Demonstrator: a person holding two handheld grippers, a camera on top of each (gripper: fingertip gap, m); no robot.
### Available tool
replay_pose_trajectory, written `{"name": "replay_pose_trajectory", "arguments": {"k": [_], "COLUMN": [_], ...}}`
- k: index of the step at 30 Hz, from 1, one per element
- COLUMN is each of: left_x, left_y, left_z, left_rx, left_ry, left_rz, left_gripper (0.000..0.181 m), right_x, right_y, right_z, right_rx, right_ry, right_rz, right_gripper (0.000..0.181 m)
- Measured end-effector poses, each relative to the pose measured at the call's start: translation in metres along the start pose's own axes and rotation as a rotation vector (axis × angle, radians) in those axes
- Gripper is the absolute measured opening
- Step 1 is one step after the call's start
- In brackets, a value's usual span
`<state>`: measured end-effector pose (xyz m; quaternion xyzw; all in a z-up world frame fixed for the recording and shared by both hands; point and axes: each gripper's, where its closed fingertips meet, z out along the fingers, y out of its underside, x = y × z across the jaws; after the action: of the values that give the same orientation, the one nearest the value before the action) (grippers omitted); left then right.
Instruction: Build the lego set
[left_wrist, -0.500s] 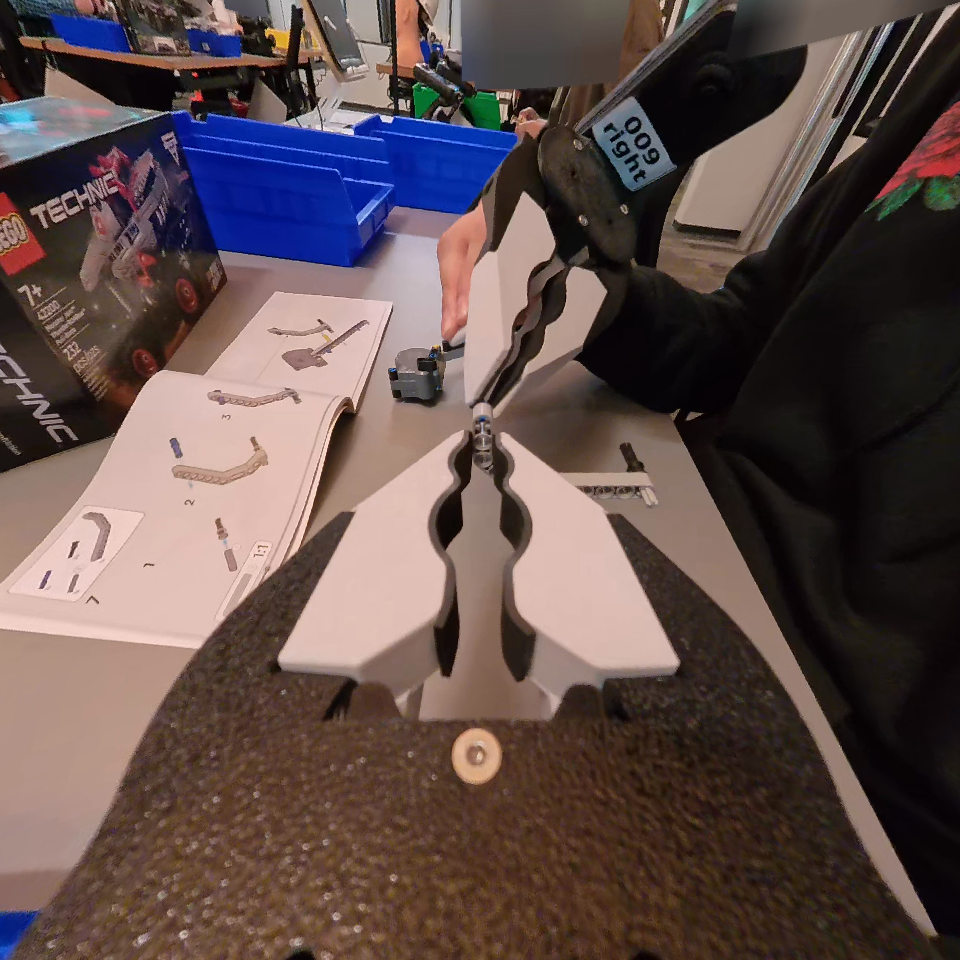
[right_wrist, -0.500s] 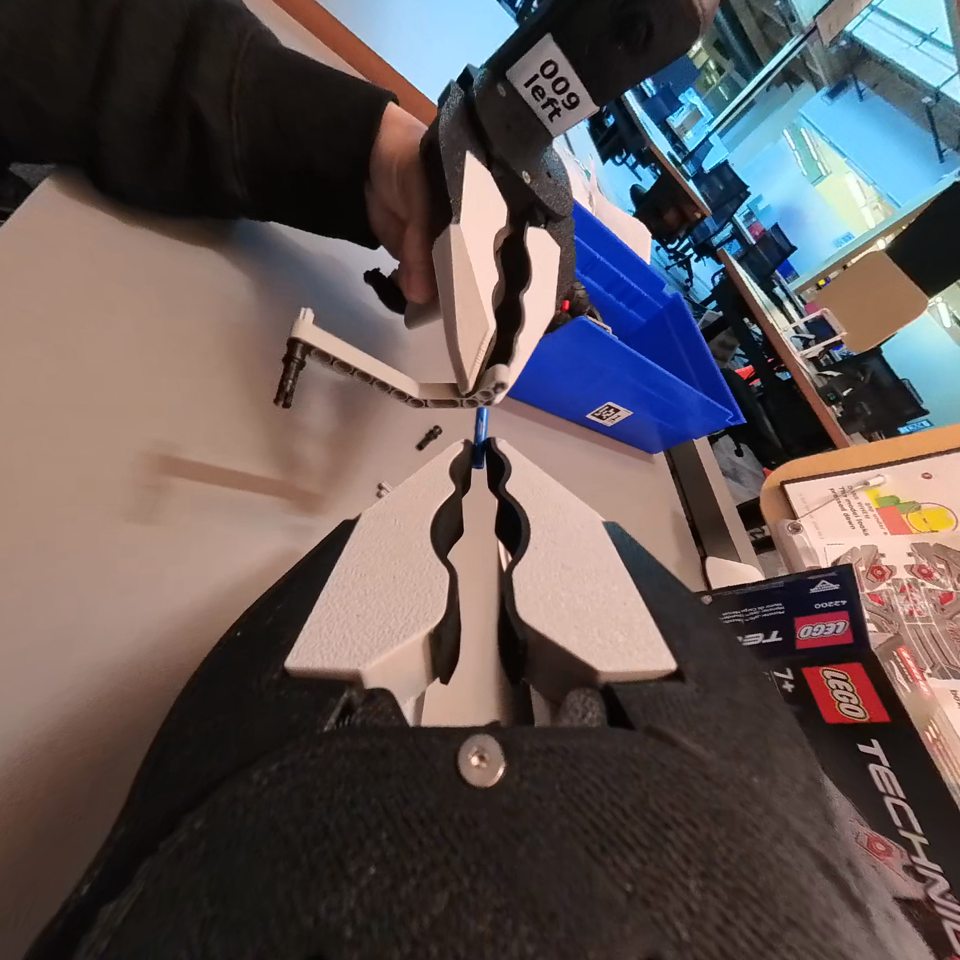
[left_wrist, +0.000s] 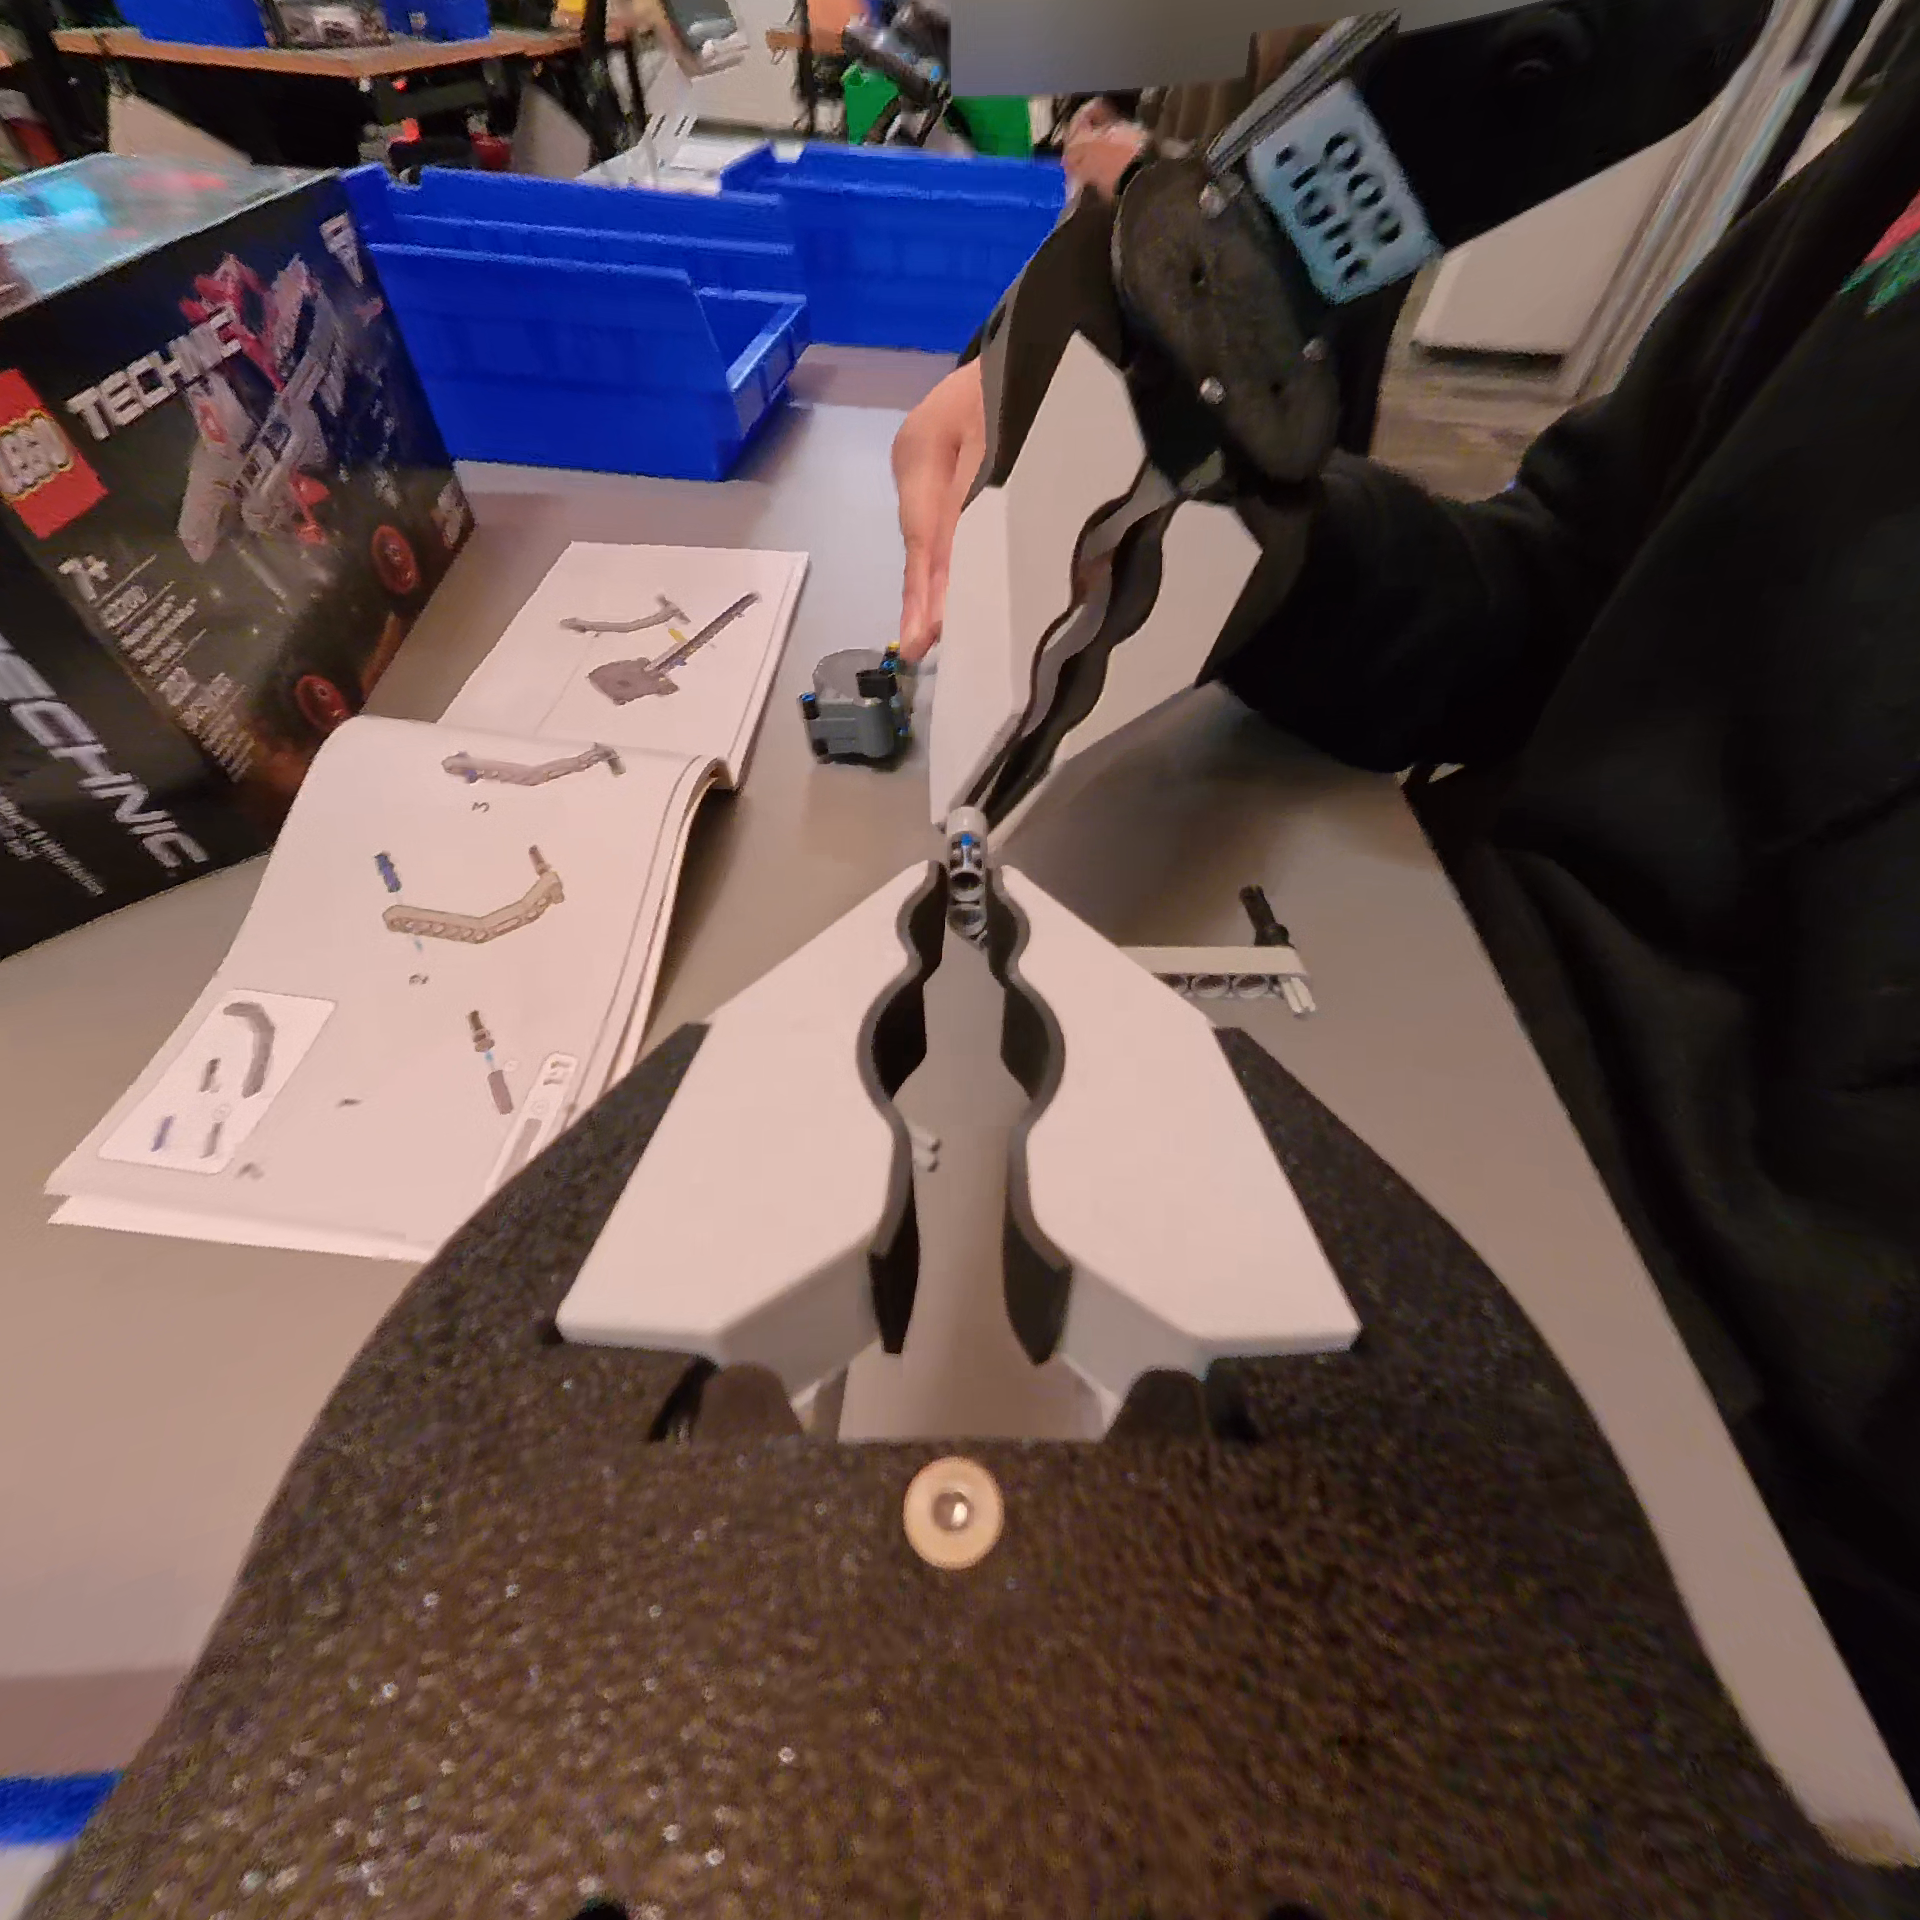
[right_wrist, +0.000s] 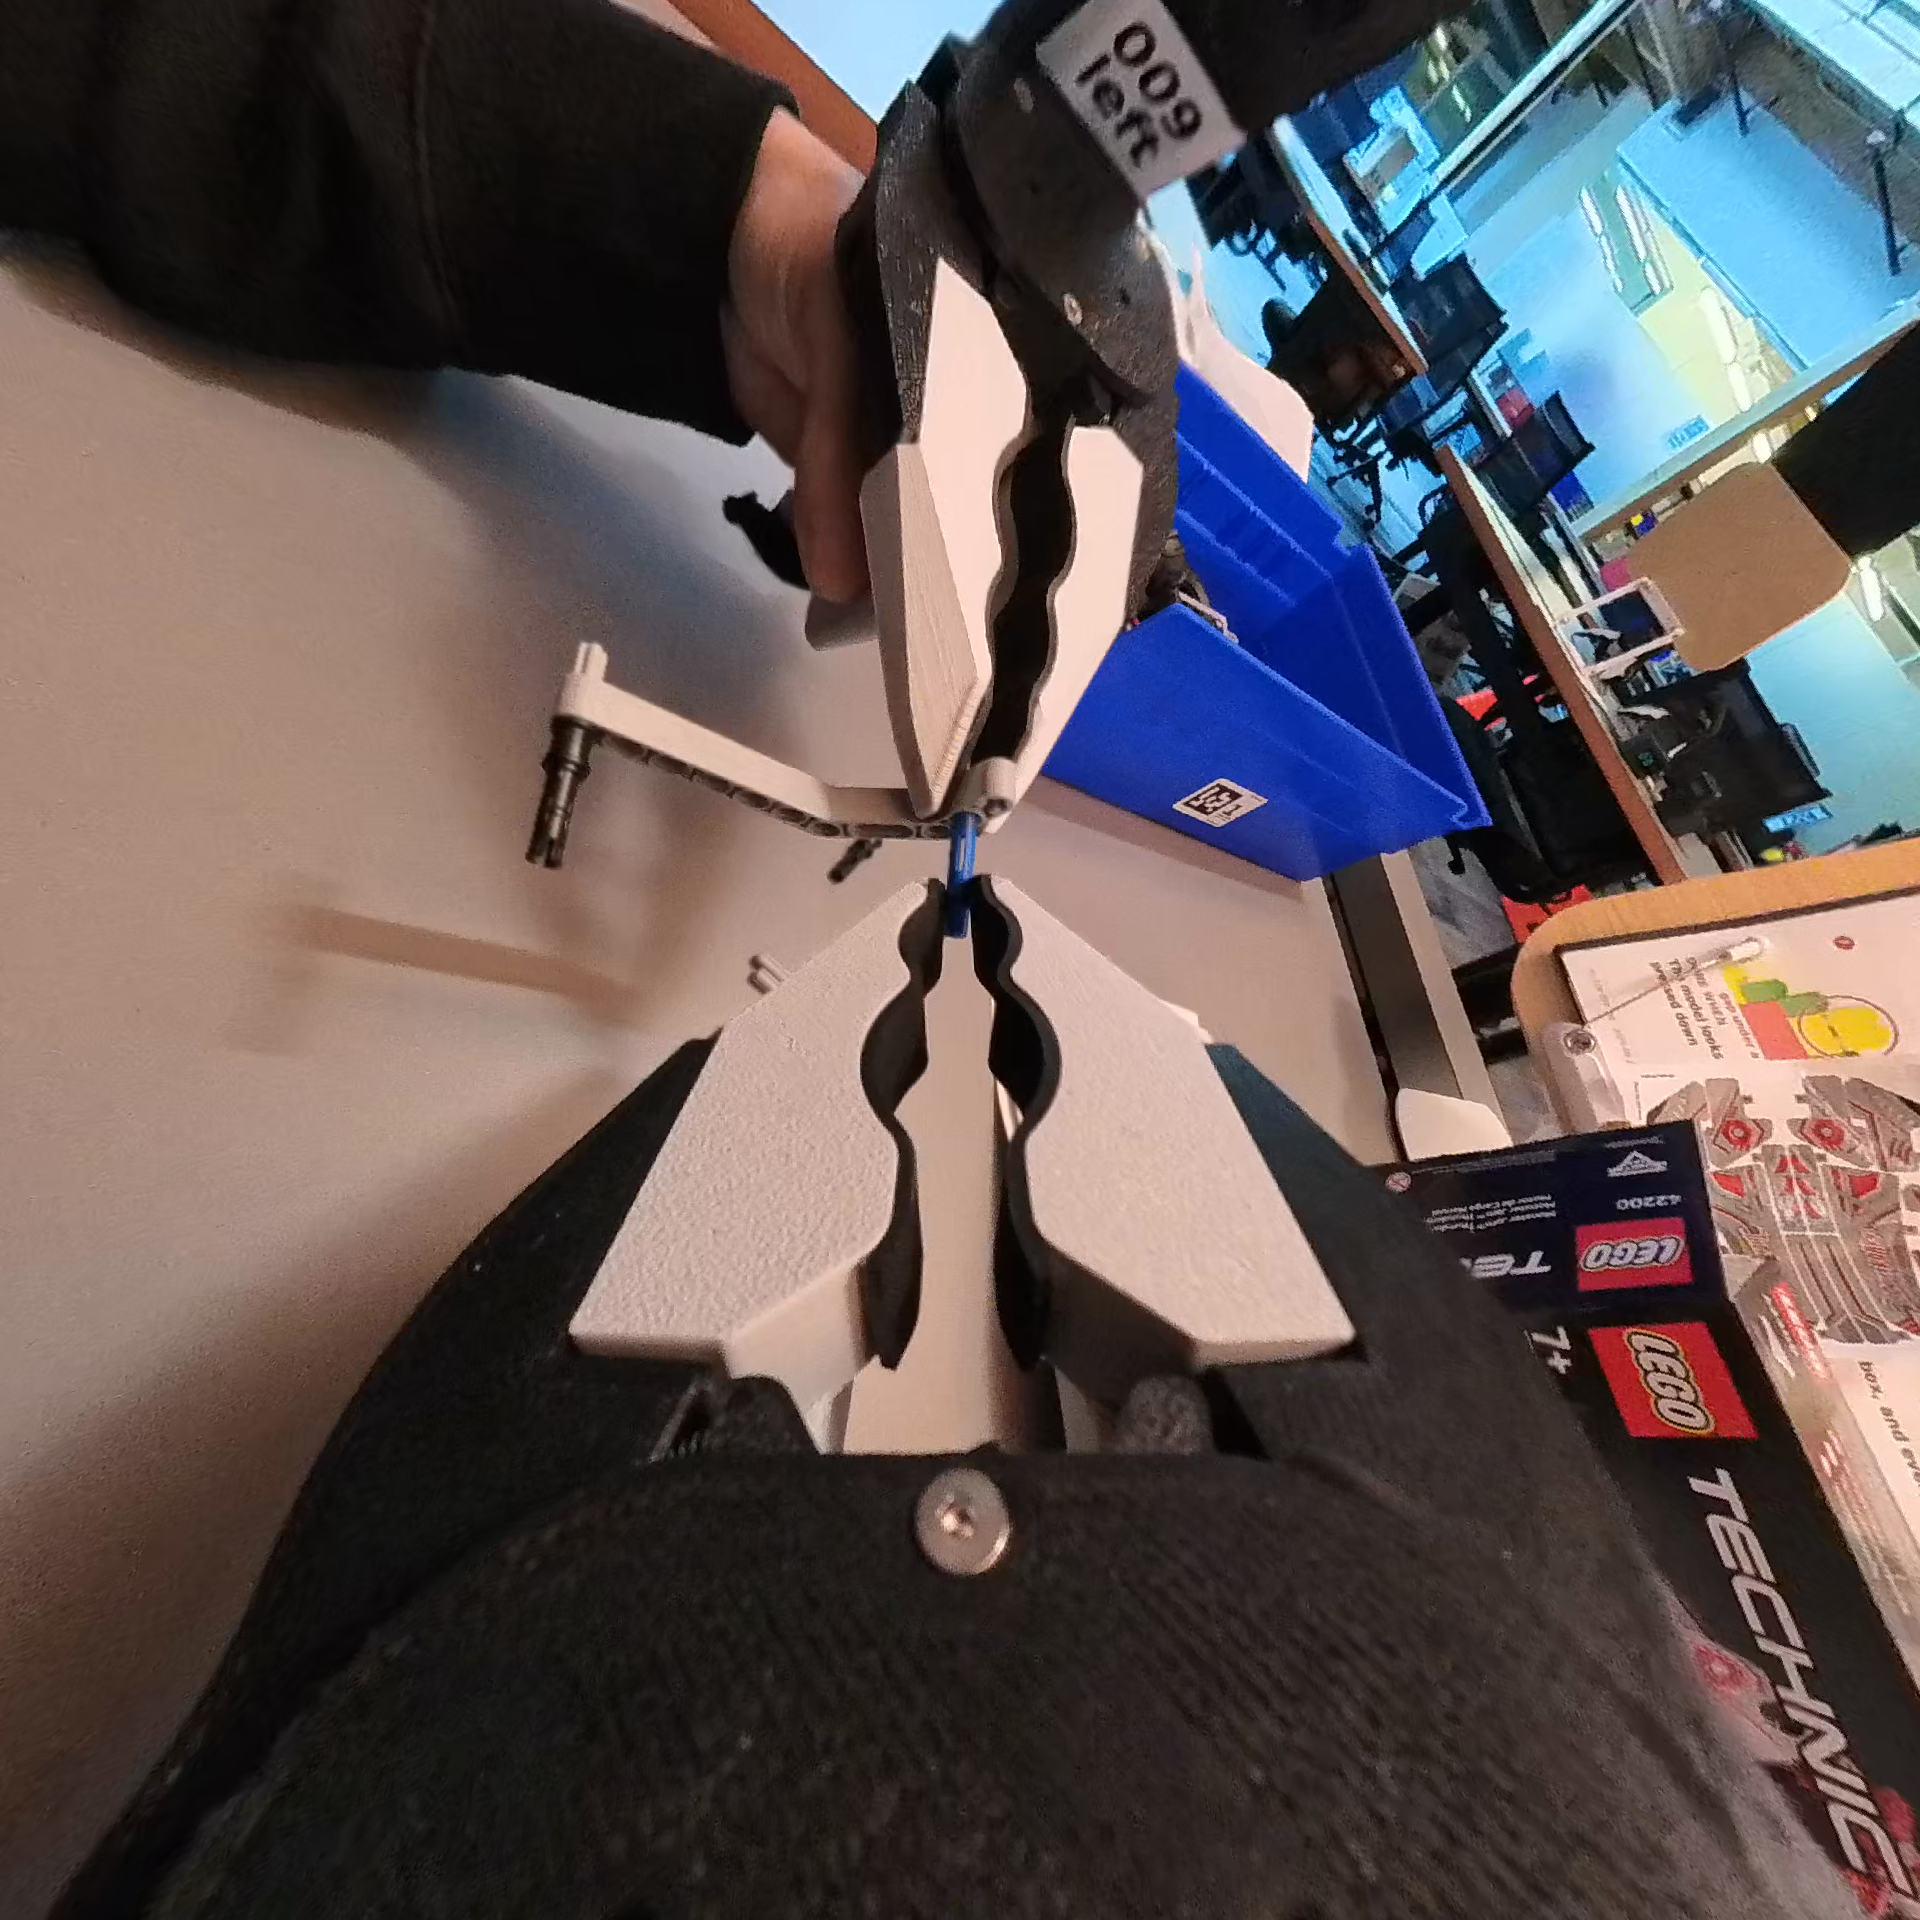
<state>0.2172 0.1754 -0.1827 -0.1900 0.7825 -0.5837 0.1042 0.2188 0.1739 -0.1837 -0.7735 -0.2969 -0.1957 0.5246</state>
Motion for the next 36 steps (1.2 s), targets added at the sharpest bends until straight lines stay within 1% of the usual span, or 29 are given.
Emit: {"name": "replay_pose_trajectory", "arguments": {"k": [1,5,8,11,14,16,20,22,23,24,25,26,27,28,29,31,32,34,35,36], "left_x": [-0.003,-0.008,-0.008,-0.008,-0.006,-0.007,-0.014,-0.016,-0.020,-0.022,-0.022,-0.020,-0.019,-0.018,-0.019,-0.018,-0.016,-0.014,-0.014,-0.015], "left_y": [0.003,0.011,0.016,0.023,0.022,0.024,0.036,0.038,0.041,0.044,0.043,0.039,0.038,0.038,0.037,0.036,0.036,0.033,0.033,0.033], "left_z": [0.001,0.003,0.004,0.006,0.009,0.009,0.012,0.012,0.011,0.010,0.013,0.017,0.018,0.017,0.014,0.007,0.005,0.003,0.002,0.001], "left_rx": [-0.030,-0.135,-0.173,-0.204,-0.160,-0.153,-0.289,-0.328,-0.351,-0.380,-0.382,-0.363,-0.358,-0.357,-0.344,-0.331,-0.321,-0.286,-0.272,-0.262], "left_ry": [-0.028,-0.094,-0.098,-0.081,-0.021,-0.016,-0.113,-0.145,-0.175,-0.194,-0.198,-0.193,-0.182,-0.170,-0.170,-0.156,-0.137,-0.105,-0.094,-0.091], "left_rz": [0.016,0.071,0.076,0.003,-0.156,-0.192,-0.125,-0.133,-0.143,-0.142,-0.118,-0.100,-0.100,-0.106,-0.112,-0.128,-0.127,-0.143,-0.154,-0.167], "left_gripper": [0.005,0.005,0.005,0.005,0.005,0.005,0.005,0.005,0.005,0.005,0.004,0.004,0.005,0.005,0.005,0.005,0.005,0.005,0.005,0.005], "right_x": [0.000,-0.001,-0.003,-0.007,-0.008,-0.008,-0.010,-0.010,-0.010,-0.010,-0.014,-0.018,-0.014,-0.007,-0.006,-0.013,-0.015,-0.009,-0.009,-0.004], "right_y": [0.002,0.010,0.013,0.018,0.021,0.023,0.034,0.036,0.036,0.031,0.021,0.003,-0.005,0.004,0.016,0.019,0.018,0.019,0.023,0.030], "right_z": [0.001,0.004,0.007,0.010,0.011,0.013,0.018,0.019,0.018,0.019,0.019,0.020,0.019,0.019,0.019,0.016,0.013,0.009,0.008,0.008], "right_rx": [-0.018,-0.082,-0.104,-0.137,-0.168,-0.187,-0.296,-0.315,-0.309,-0.269,-0.199,-0.092,-0.068,-0.145,-0.198,-0.137,-0.100,-0.055,-0.069,-0.097], "right_ry": [0.002,0.015,0.010,0.000,0.008,0.013,0.030,0.030,0.030,0.022,-0.003,-0.014,0.011,0.050,0.054,-0.007,-0.047,-0.055,-0.073,-0.038], "right_rz": [0.002,-0.050,-0.070,-0.099,-0.161,-0.172,-0.286,-0.297,-0.287,-0.253,-0.199,-0.160,-0.150,-0.189,-0.212,-0.151,-0.078,0.038,0.069,0.073], "right_gripper": [0.003,0.003,0.003,0.003,0.003,0.003,0.003,0.003,0.003,0.002,0.001,0.000,0.000,0.000,0.000,0.000,0.000,0.000,0.000,0.000]}}
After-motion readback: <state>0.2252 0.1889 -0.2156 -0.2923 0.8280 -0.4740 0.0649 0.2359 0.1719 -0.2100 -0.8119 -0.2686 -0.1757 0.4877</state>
